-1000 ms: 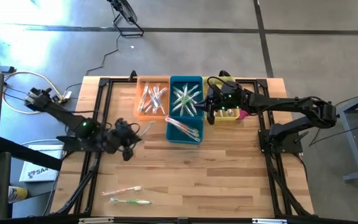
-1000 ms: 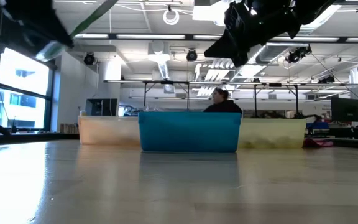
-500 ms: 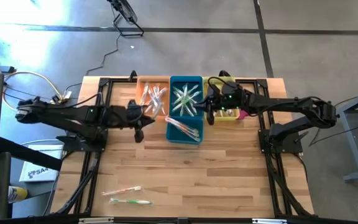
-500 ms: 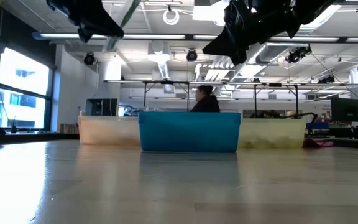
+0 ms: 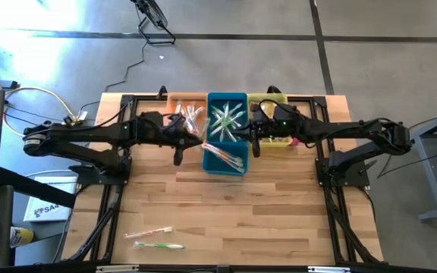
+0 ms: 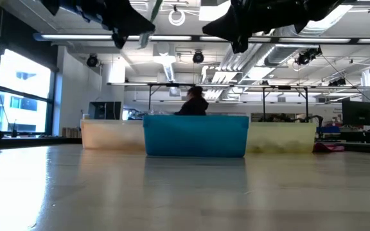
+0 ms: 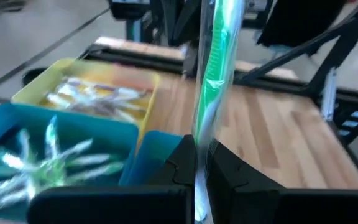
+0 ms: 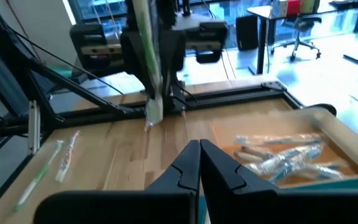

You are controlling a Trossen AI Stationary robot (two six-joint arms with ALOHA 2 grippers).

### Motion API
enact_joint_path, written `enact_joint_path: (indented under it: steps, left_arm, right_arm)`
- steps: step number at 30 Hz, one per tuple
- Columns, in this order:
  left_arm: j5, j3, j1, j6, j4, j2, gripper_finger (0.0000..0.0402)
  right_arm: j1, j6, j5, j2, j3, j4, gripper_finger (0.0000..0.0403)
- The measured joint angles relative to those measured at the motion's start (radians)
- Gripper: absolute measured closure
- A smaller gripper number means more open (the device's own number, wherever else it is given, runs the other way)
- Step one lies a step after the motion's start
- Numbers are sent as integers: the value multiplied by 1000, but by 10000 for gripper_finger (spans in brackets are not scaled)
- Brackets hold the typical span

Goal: Pick & Place Toothbrushes
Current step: Put the green toothbrush into the top blue bin

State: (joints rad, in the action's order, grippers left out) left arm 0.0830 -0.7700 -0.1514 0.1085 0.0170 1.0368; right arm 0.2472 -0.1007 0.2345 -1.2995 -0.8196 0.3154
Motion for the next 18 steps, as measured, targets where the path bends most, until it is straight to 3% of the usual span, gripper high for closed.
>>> enact_joint_path:
  steps: [7,14,18]
  left_arm:
    - [170,0,-73,0,184,84,394]
    - [188,1,-86,0,231,157,394]
    - [188,2,-86,0,234,177,394]
  right_arm:
    - [-36,0,-110,-1,0,66,400]
    - [-86,32,-151,-77,0,202,395]
    - [-104,41,-149,-122,0,266,358]
